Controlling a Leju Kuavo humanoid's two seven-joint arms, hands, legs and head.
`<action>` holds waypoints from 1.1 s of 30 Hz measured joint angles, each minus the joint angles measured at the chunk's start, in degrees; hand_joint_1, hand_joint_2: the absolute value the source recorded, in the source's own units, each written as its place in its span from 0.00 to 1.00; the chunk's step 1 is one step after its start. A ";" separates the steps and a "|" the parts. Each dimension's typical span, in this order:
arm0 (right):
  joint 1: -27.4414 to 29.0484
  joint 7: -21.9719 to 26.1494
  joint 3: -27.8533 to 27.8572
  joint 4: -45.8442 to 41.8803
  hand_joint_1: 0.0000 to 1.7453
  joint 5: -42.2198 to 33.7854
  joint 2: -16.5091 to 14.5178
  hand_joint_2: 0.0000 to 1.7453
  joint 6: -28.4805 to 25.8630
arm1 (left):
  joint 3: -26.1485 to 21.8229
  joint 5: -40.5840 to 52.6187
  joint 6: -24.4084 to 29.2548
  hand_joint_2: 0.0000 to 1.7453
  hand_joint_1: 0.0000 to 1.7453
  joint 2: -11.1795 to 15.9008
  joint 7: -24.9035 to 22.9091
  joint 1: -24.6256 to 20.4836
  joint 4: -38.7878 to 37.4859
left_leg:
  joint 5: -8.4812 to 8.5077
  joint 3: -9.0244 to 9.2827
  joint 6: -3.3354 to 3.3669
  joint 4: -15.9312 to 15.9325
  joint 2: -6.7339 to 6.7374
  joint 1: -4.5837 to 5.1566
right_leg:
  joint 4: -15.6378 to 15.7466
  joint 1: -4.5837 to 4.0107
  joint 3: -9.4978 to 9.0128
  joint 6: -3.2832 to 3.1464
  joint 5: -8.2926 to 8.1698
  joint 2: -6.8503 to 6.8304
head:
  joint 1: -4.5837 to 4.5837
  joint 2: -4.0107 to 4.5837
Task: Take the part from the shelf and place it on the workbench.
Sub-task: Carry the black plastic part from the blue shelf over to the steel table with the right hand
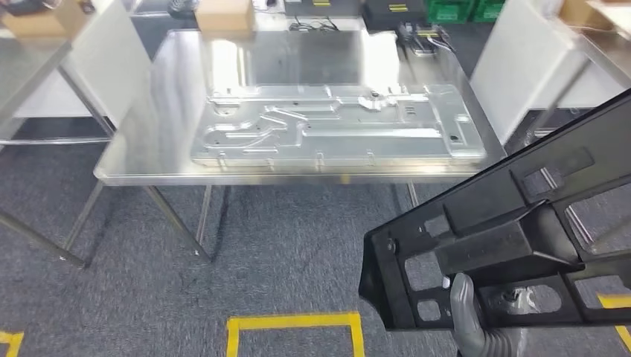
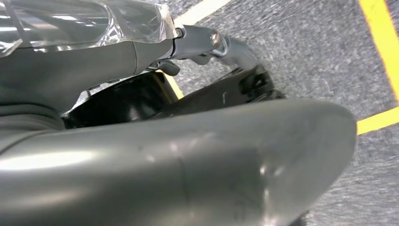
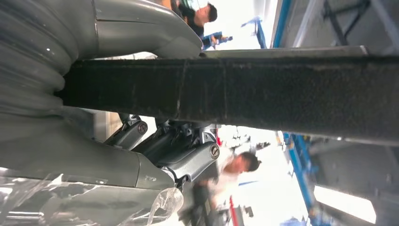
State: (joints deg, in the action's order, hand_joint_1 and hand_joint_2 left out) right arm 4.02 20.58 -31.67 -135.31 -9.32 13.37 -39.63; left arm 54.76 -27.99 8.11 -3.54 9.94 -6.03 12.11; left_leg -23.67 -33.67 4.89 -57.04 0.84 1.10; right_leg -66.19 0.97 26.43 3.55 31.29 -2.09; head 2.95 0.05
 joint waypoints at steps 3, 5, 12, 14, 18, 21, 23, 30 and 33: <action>0.34 -0.26 -0.02 -0.03 1.00 0.47 0.03 1.00 -0.02 | 0.01 0.01 -0.07 0.00 0.00 -0.18 -0.04 0.09 0.01 | -1.69 2.68 0.23 0.71 -2.33 -0.51 | -7.53 0.05 7.81 0.23 5.29 1.76 | -0.17 -0.01; 0.50 -0.31 -0.03 -0.03 1.00 0.88 0.03 1.00 -0.03 | 0.01 0.03 -0.06 0.00 0.00 -0.28 -0.03 0.25 0.00 | -3.04 4.59 0.01 0.81 -4.18 -0.90 | -6.36 0.15 10.70 0.62 9.13 1.82 | -0.20 -0.01; 0.57 -4.06 0.37 -1.14 1.00 8.80 0.01 1.00 -0.15 | 0.06 0.13 0.04 0.00 0.00 -0.34 -0.15 0.36 0.00 | -7.09 8.83 -2.51 1.00 -7.95 -1.34 | 8.51 0.66 10.41 0.02 -8.58 4.42 | -0.22 0.00; 0.26 -6.29 0.95 -2.22 1.00 11.91 0.01 1.00 -0.15 | 0.08 0.12 0.06 0.00 0.00 -0.32 -0.19 0.28 -0.01 | -7.20 8.79 -2.98 -0.96 -5.94 -1.33 | 8.76 0.75 9.38 -1.21 -8.30 3.74 | -0.09 -0.01; -0.19 -10.98 2.53 -4.69 1.00 16.98 0.07 1.00 -0.15 | 0.10 -0.09 0.19 0.00 0.00 -0.30 -0.20 -0.39 -0.01 | -12.48 0.77 -3.86 -13.70 -1.88 -1.37 | 8.82 0.53 8.12 -2.33 -6.99 2.18 | 0.04 -0.01; -0.56 -13.22 3.76 -6.59 1.00 19.29 0.24 1.00 -0.15 | 0.10 -0.29 0.34 0.00 0.00 -0.27 -0.26 -0.52 -0.01 | -10.74 -1.12 -3.66 -12.67 -1.66 -1.33 | 8.82 0.37 6.81 -2.31 -5.86 1.04 | 0.06 -0.01; -0.72 -14.17 4.53 -7.69 1.00 20.31 0.43 1.00 -0.15 | 0.10 -0.37 0.37 0.00 0.00 -0.22 -0.46 -0.40 -0.01 | -5.40 1.26 -2.90 -4.72 -0.53 -1.01 | 8.84 0.26 5.74 -2.17 -5.17 0.45 | 0.05 -0.01; -1.54 -18.87 8.12 -10.48 1.00 22.05 1.39 1.00 -0.15 | 0.12 -0.42 0.15 0.00 0.00 -0.06 -1.06 -0.01 -0.03 | -2.15 3.99 -0.72 2.25 -0.30 -0.67 | 7.66 0.30 5.11 0.01 -2.99 0.14 | 0.08 -0.01; -1.97 -20.93 9.69 -11.40 1.00 22.93 2.24 1.00 -0.17 | 0.12 -0.41 0.05 0.00 0.00 -0.18 -1.09 0.01 -0.03 | -2.04 4.90 -0.24 2.80 -1.14 -0.83 | -2.38 0.33 10.34 0.52 1.36 1.76 | 0.02 -0.01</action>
State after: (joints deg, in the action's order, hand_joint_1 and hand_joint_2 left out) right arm 2.05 -0.35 -21.97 -146.71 13.61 15.61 -39.80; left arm 54.88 -28.40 8.16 -3.72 8.85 -6.03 12.09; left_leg -25.72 -28.77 4.65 -54.24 -0.30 0.27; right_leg -68.58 1.30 36.77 4.07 32.65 -0.33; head 2.97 0.04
